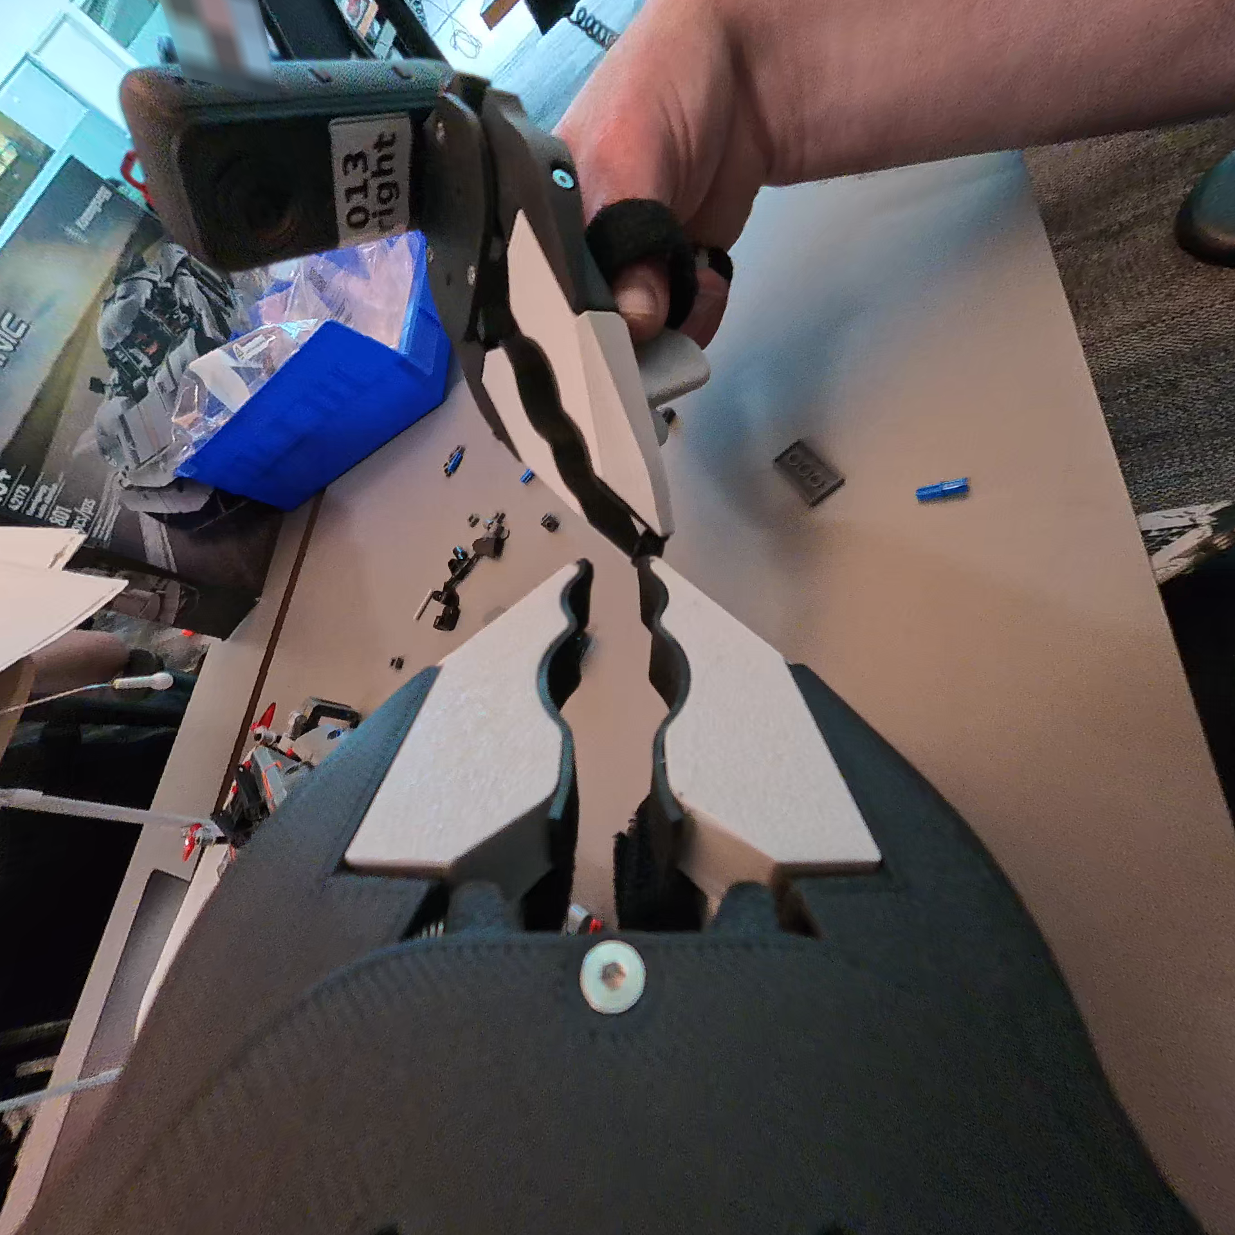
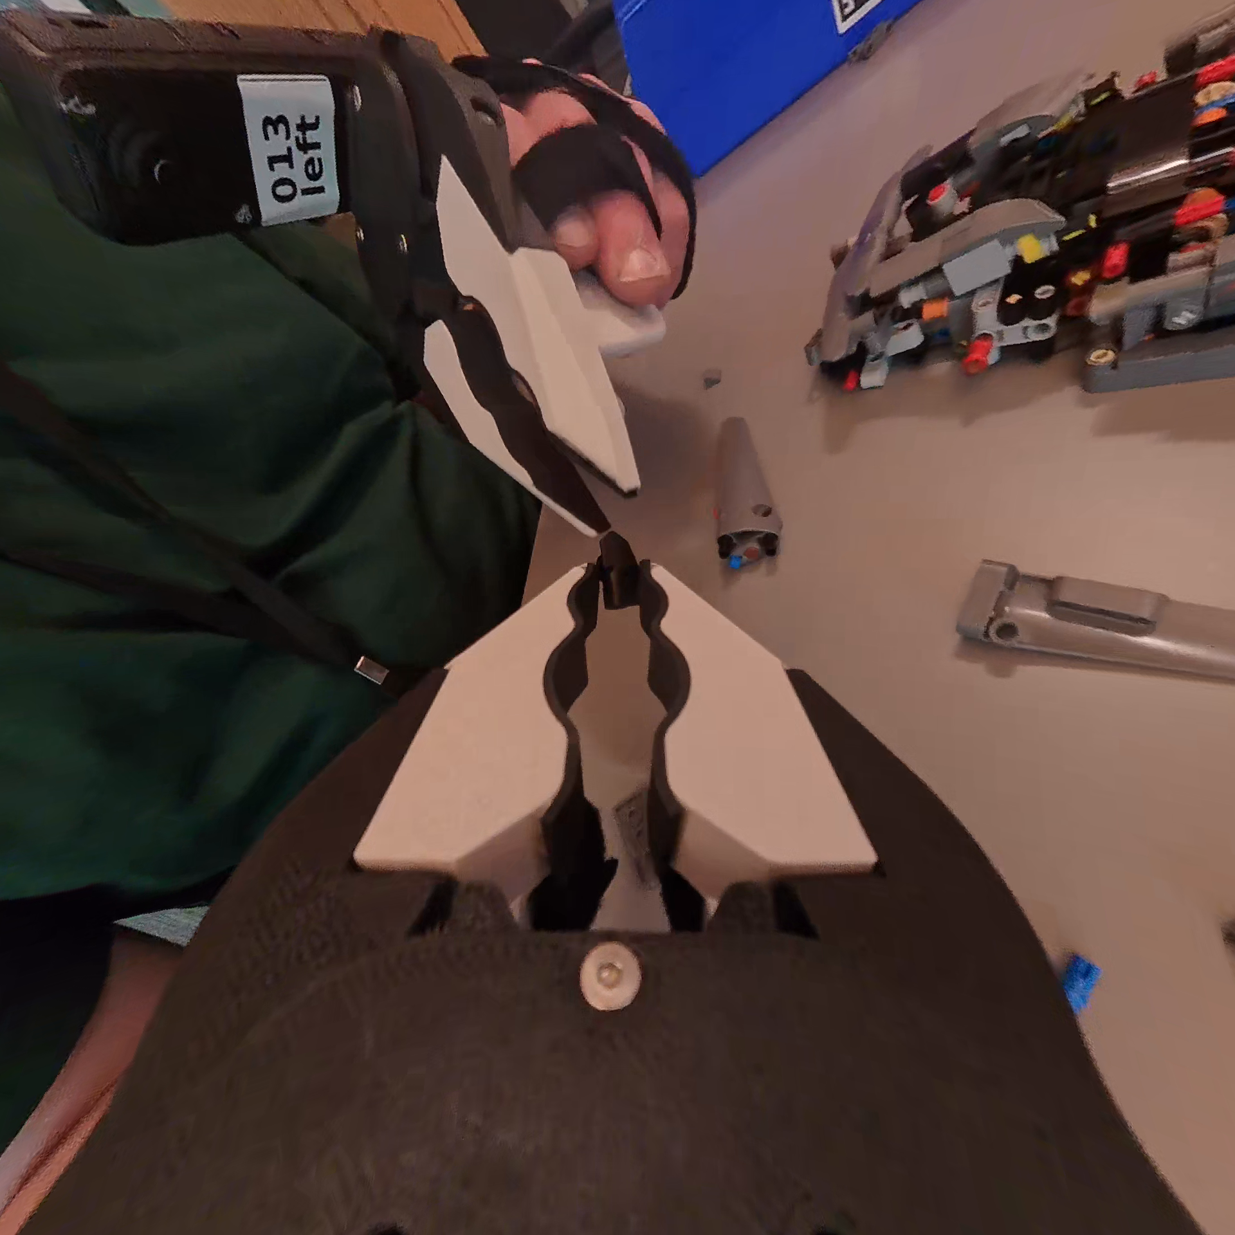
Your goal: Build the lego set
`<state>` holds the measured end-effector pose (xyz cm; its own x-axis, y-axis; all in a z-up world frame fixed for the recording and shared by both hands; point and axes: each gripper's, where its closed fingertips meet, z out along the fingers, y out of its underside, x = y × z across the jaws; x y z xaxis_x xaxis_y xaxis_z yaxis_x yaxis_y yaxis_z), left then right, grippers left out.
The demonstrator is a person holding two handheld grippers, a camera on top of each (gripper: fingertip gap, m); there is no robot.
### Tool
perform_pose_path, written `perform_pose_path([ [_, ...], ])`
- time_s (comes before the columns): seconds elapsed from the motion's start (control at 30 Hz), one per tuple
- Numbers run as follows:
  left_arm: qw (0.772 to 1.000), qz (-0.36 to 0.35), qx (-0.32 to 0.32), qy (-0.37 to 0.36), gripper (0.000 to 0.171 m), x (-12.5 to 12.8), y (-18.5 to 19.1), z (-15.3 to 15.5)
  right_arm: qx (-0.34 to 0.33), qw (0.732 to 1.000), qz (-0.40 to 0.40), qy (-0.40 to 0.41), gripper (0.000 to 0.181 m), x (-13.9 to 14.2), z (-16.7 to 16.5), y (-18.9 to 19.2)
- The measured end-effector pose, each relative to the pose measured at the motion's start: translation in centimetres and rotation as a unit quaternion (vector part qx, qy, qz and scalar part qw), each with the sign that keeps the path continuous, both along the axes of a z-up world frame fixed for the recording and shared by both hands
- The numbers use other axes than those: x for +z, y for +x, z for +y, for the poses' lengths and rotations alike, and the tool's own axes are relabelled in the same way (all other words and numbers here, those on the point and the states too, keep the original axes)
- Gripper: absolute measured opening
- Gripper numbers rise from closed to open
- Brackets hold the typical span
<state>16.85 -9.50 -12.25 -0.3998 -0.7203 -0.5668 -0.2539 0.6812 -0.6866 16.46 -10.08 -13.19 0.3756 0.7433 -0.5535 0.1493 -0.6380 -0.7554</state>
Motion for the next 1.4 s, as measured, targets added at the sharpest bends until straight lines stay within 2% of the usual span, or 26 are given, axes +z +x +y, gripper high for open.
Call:
perform_pose_path([
  [0.1, 1.0, 0.006, -0.013, 0.002, 0.0, -0.3, -0.1, -0.5, 0.015, 1.0, 0.0, 0.0, 0.01, 0.0, 0.0, -0.6],
  [0.43, 1.0, 0.017, -0.022, -0.014, 0.0, -0.5, -0.5, -0.6, 0.048, 0.999, -0.003, -0.01, 0.009, -0.3, -0.2, -1.2],
  [0.53, 0.999, 0.03, -0.03, -0.03, 0.014, -0.5, -0.7, -0.6, 0.055, 0.998, -0.008, -0.01, 0.009, -0.3, -0.4, -1.1],
  [0.63, 0.997, 0.045, -0.053, -0.033, 0.016, -0.7, -0.9, -1.3, 0.069, 0.997, -0.021, -0.013, 0.009, -0.4, -0.6, -1.4],
  [0.83, 0.993, 0.079, -0.076, -0.036, 0.007, -1.6, -1.2, -2.0, 0.091, 0.994, -0.051, -0.022, 0.009, -1.1, -1.0, -1.6],
  [0.87, 0.993, 0.084, -0.075, -0.034, 0.001, -1.7, -1.3, -1.9, 0.095, 0.993, -0.058, -0.024, 0.009, -1.3, -1.1, -1.6],
  [0.97, 0.991, 0.1, -0.064, -0.056, 0.0, -2.0, -1.4, -1.6, 0.095, 0.994, -0.054, -0.03, 0.007, -1.4, -1.1, -1.7],
  [1.1, 0.986, 0.09, -0.029, -0.136, 0.0, -1.2, -0.7, -0.6, 0.048, 0.999, -0.003, -0.015, 0.009, 0.1, 0.4, -0.9],
  [1.2, 0.972, 0.089, -0.007, -0.218, 0.0, -0.4, -0.2, 0.3, -0.003, 1.0, 0.009, 0.019, 0.022, 1.1, 1.6, 0.4],
  [1.3, 0.941, 0.079, 0.001, -0.33, 0.0, 1.0, 0.2, 1.1, -0.052, 0.995, 0.02, 0.086, 0.021, 2.8, 2.3, 2.0],
  [1.4, 0.904, 0.079, 0.001, -0.421, 0.0, 2.0, 0.4, 1.6, -0.07, 0.987, -0.023, 0.141, 0.02, 3.2, 2.0, 2.3],
])
